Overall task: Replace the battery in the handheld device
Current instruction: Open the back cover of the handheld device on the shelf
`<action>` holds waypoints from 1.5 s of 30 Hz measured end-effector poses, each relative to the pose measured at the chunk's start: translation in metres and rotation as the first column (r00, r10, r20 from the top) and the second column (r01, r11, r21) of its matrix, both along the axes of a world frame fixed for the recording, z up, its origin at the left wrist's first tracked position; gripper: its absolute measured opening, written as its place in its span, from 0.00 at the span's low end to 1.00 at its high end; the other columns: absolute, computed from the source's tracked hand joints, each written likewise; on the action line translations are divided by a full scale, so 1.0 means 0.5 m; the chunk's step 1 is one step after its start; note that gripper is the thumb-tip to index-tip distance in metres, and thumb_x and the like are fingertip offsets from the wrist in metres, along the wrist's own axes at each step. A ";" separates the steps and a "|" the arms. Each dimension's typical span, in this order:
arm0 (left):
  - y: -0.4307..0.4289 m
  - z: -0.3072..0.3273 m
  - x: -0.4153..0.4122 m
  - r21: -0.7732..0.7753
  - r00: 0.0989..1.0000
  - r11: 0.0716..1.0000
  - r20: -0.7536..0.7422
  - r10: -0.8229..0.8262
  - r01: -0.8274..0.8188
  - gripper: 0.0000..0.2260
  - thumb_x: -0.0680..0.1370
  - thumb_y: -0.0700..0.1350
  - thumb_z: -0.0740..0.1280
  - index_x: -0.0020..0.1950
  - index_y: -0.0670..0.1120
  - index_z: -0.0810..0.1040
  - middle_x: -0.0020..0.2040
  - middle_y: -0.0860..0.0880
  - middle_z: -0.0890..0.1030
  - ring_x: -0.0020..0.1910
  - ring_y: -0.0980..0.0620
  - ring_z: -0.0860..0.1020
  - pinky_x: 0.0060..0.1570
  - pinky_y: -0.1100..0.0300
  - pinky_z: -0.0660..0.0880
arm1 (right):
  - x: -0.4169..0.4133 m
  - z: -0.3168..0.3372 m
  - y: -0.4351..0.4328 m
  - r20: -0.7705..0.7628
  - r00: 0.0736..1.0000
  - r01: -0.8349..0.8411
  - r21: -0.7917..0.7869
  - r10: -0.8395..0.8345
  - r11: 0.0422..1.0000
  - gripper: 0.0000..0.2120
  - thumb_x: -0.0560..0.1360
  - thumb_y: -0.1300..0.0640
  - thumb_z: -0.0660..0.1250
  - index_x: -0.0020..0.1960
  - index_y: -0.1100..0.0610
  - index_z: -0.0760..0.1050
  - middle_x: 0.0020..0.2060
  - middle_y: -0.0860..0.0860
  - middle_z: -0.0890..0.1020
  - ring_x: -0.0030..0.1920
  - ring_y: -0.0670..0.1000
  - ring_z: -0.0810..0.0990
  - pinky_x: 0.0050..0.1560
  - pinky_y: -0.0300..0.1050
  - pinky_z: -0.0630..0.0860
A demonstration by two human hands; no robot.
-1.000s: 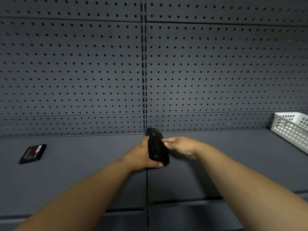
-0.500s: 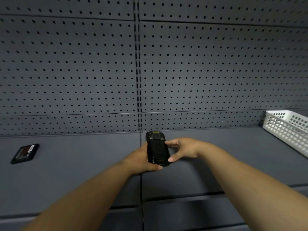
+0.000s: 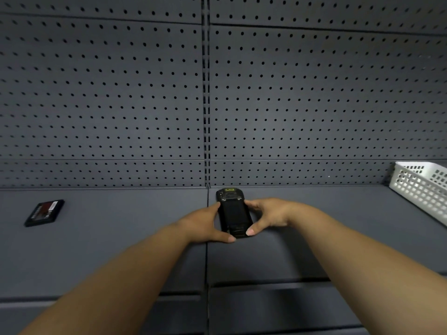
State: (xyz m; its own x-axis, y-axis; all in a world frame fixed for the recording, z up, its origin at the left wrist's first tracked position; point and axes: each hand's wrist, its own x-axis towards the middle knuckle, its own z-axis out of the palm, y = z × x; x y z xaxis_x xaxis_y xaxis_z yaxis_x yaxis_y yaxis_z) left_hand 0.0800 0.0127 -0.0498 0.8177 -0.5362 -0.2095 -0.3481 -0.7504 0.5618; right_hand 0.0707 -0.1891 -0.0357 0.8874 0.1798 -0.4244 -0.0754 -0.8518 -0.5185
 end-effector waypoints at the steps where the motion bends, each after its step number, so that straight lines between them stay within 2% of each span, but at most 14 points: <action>1: 0.002 0.001 0.001 0.009 1.000 1.000 0.001 -0.004 0.004 0.42 0.68 0.55 0.75 0.76 0.50 0.55 0.74 0.48 0.66 0.72 0.49 0.66 0.68 0.60 0.63 | 0.001 0.001 0.001 0.001 1.000 -0.006 -0.003 0.006 1.000 0.48 0.66 0.55 0.77 0.77 0.55 0.51 0.76 0.50 0.61 0.76 0.49 0.60 0.77 0.47 0.55; 5: 0.004 0.009 0.004 0.025 1.000 0.999 -0.004 -0.022 0.022 0.43 0.69 0.53 0.74 0.76 0.49 0.54 0.75 0.47 0.65 0.73 0.49 0.64 0.70 0.59 0.61 | 0.002 0.002 0.003 0.010 1.000 -0.017 -0.009 0.017 1.000 0.46 0.67 0.56 0.76 0.77 0.56 0.53 0.75 0.50 0.63 0.75 0.49 0.61 0.76 0.44 0.55; 10: 0.006 0.013 0.014 0.045 0.999 0.998 -0.018 -0.046 0.047 0.43 0.69 0.53 0.74 0.76 0.49 0.54 0.75 0.47 0.64 0.73 0.49 0.64 0.71 0.58 0.60 | -0.004 0.001 0.007 0.030 1.000 -0.004 0.018 0.003 1.000 0.45 0.68 0.57 0.75 0.77 0.56 0.54 0.75 0.51 0.63 0.75 0.50 0.62 0.76 0.47 0.56; 17: 0.005 0.016 0.019 0.075 0.998 0.995 -0.006 -0.061 0.061 0.43 0.70 0.53 0.74 0.77 0.48 0.52 0.76 0.47 0.63 0.73 0.49 0.64 0.69 0.62 0.60 | -0.007 -0.002 0.009 0.041 0.999 0.004 0.032 -0.005 0.999 0.42 0.68 0.59 0.75 0.76 0.58 0.56 0.74 0.52 0.65 0.74 0.51 0.64 0.76 0.46 0.58; 23: 0.006 0.009 0.024 0.060 0.999 0.997 0.004 -0.050 0.050 0.44 0.68 0.53 0.75 0.77 0.47 0.52 0.76 0.47 0.63 0.74 0.50 0.63 0.70 0.61 0.60 | 0.002 0.002 0.003 0.029 0.999 -0.021 -0.010 0.021 1.000 0.43 0.68 0.56 0.75 0.76 0.58 0.56 0.74 0.50 0.66 0.74 0.50 0.64 0.76 0.44 0.58; 26: 0.008 0.000 0.034 0.069 0.999 0.997 0.002 -0.043 0.043 0.46 0.67 0.55 0.75 0.77 0.48 0.53 0.76 0.48 0.64 0.73 0.50 0.64 0.72 0.58 0.61 | 0.020 0.013 -0.007 -0.002 1.000 0.002 -0.012 -0.002 1.000 0.39 0.70 0.53 0.74 0.75 0.58 0.60 0.73 0.51 0.67 0.73 0.49 0.67 0.76 0.45 0.58; 29: 0.009 -0.003 0.043 0.067 0.999 0.997 -0.001 -0.042 0.042 0.46 0.65 0.57 0.76 0.76 0.49 0.55 0.75 0.49 0.65 0.73 0.50 0.65 0.73 0.55 0.61 | 0.037 0.031 -0.009 0.139 0.990 0.050 -0.133 -0.031 0.990 0.25 0.74 0.49 0.68 0.69 0.54 0.71 0.66 0.51 0.77 0.65 0.50 0.75 0.69 0.45 0.67; 31: 0.010 -0.004 0.046 0.053 0.999 0.998 -0.007 -0.038 0.038 0.46 0.64 0.56 0.77 0.76 0.49 0.57 0.75 0.50 0.66 0.73 0.51 0.65 0.73 0.55 0.61 | 0.047 0.040 0.003 0.259 0.966 0.066 -0.234 -0.003 0.970 0.20 0.77 0.49 0.64 0.67 0.54 0.73 0.64 0.52 0.79 0.63 0.52 0.76 0.64 0.45 0.69; 34: 0.010 -0.007 0.048 0.041 0.999 0.999 -0.012 -0.034 0.035 0.46 0.64 0.55 0.77 0.75 0.49 0.58 0.74 0.50 0.66 0.73 0.52 0.65 0.73 0.56 0.61 | 0.064 0.038 0.023 0.325 0.945 0.074 -0.309 0.033 0.948 0.18 0.79 0.52 0.61 0.67 0.56 0.73 0.65 0.53 0.78 0.64 0.54 0.75 0.64 0.45 0.69; 38: 0.009 -0.008 0.049 0.036 0.999 0.999 -0.025 -0.032 0.033 0.45 0.64 0.54 0.78 0.75 0.49 0.58 0.74 0.50 0.66 0.73 0.52 0.65 0.73 0.56 0.61 | 0.087 0.035 0.034 0.308 0.948 0.053 -0.410 0.084 0.911 0.18 0.79 0.54 0.62 0.68 0.56 0.72 0.66 0.54 0.76 0.66 0.56 0.73 0.67 0.46 0.69; 45: 0.008 -0.006 0.047 0.046 0.999 0.998 -0.004 -0.032 0.032 0.44 0.65 0.53 0.77 0.75 0.50 0.57 0.74 0.51 0.66 0.73 0.52 0.65 0.71 0.59 0.61 | 0.093 0.038 0.022 0.297 0.936 -0.033 -0.463 0.190 0.886 0.19 0.79 0.54 0.61 0.69 0.57 0.71 0.69 0.52 0.74 0.69 0.54 0.72 0.69 0.46 0.67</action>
State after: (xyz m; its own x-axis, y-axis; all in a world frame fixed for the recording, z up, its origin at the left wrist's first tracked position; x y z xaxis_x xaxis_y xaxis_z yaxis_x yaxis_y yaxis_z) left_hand 0.1037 0.0168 -0.0530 0.7995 -0.5518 -0.2374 -0.3707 -0.7642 0.5279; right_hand 0.1170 -0.1780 -0.0168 0.9736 0.1481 -0.1737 0.1395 -0.9884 -0.0605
